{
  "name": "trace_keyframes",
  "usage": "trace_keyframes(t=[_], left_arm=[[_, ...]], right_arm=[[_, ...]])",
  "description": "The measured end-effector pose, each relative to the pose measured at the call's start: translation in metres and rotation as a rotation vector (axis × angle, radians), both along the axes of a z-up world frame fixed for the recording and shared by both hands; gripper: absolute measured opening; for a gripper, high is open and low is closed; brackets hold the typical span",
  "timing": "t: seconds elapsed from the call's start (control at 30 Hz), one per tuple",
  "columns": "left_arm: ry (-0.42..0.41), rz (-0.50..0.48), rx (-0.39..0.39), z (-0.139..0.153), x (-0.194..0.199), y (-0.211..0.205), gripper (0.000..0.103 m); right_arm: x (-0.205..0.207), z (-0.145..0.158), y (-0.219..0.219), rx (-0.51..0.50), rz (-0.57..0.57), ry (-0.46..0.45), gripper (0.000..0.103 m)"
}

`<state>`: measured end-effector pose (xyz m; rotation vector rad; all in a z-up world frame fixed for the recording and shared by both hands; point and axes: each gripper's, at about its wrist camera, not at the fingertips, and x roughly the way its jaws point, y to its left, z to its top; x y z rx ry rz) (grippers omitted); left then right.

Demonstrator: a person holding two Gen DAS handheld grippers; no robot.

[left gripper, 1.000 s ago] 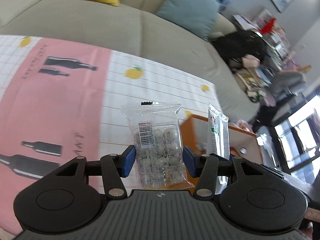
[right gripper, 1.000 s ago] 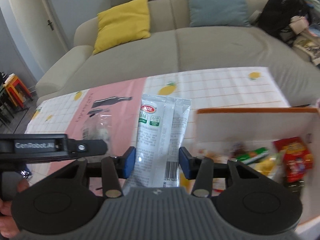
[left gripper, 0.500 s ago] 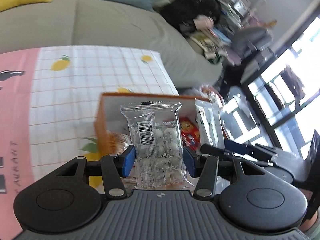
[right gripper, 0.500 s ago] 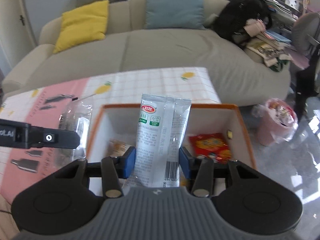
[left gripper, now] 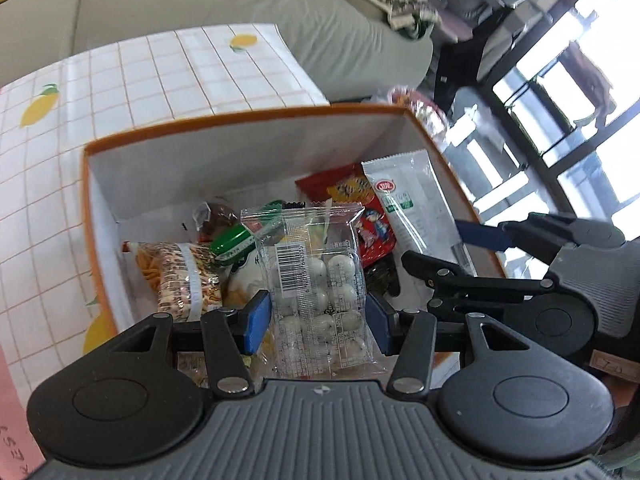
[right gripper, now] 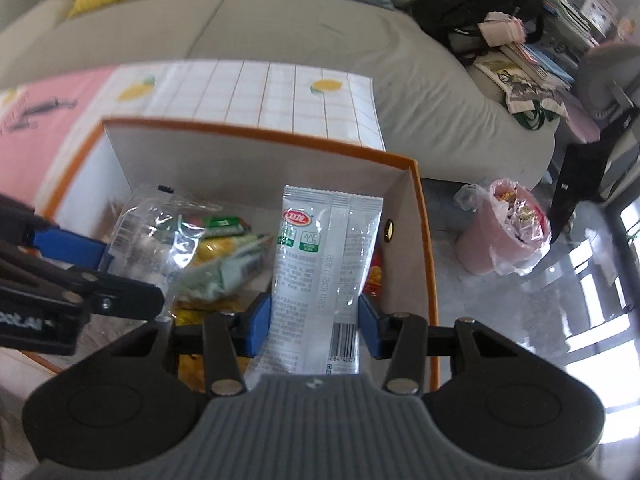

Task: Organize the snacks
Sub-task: 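Lower both grippers into the box and open them to release the packets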

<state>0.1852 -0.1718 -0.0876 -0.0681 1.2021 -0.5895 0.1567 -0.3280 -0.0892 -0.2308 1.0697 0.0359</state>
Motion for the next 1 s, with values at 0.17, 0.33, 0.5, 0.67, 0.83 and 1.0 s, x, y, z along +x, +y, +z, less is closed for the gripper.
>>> trace_keyframes(t=[0.17,0.33,0.5,0.67,0.83,1.0], left_arm=[[0.026,-0.016,0.021,-0.015,0.007,-0.007,0.059],[0.041,-0.024,0.056,-0.022,0.014,-0.014,0.059],[0.062,-0.017,0.084,-0.03,0.017,-0.013,0.061],[0.035,-0.017,0.149,-0.028,0.014,-0.014,0.066],[0.007,-0.018,0.153,-0.016,0.009,-0.01,0.071],[-0.038,-0.027,0.142,0.008,0.002,0.0,0.074]], right_arm=[[0.01,-0.018,0.001,-0.076,0.039,0.044,0.046],[0.02,-0.032,-0.006,-0.073,0.01,0.093,0.046],[0.027,-0.042,-0.009,-0.062,-0.016,0.137,0.047],[0.03,-0.046,-0.01,-0.069,-0.037,0.158,0.055],[0.03,-0.036,-0.009,-0.082,-0.043,0.143,0.062],[0.025,-0.02,-0.006,-0.083,-0.062,0.109,0.077]])
